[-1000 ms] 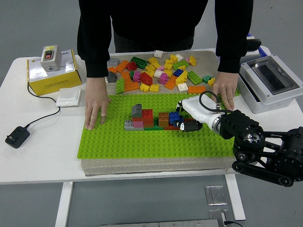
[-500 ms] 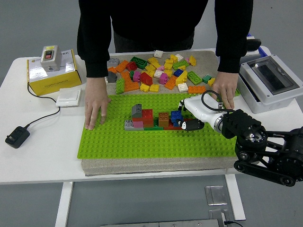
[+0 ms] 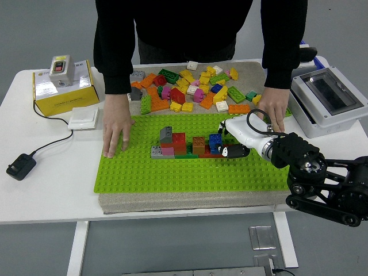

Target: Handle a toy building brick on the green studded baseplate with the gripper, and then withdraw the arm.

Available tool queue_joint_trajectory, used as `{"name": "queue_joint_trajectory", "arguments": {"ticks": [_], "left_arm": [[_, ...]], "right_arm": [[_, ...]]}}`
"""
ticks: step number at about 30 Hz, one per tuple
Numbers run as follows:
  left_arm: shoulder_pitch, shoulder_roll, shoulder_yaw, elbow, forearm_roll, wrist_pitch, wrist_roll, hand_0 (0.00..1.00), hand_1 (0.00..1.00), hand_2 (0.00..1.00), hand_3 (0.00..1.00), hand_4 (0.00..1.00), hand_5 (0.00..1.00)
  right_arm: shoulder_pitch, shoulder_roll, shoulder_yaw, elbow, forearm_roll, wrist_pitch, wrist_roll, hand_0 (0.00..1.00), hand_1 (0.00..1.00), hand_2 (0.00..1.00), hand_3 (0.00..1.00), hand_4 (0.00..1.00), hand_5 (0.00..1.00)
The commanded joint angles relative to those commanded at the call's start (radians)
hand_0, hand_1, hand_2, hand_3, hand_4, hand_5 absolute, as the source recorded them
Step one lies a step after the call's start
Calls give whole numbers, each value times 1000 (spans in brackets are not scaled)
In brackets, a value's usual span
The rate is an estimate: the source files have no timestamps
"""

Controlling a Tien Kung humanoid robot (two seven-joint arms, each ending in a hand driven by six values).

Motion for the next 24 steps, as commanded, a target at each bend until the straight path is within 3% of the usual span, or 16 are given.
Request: {"name": "queue_joint_trajectory", "arguments": {"ticks": [24], "left_arm": [[0,0,4,0,-4,-3,7,677,643,595,652,84,697]], "right_arm": [[-13,-6,6,0,2,-6,8,27,130,651,629,556,473]]}}
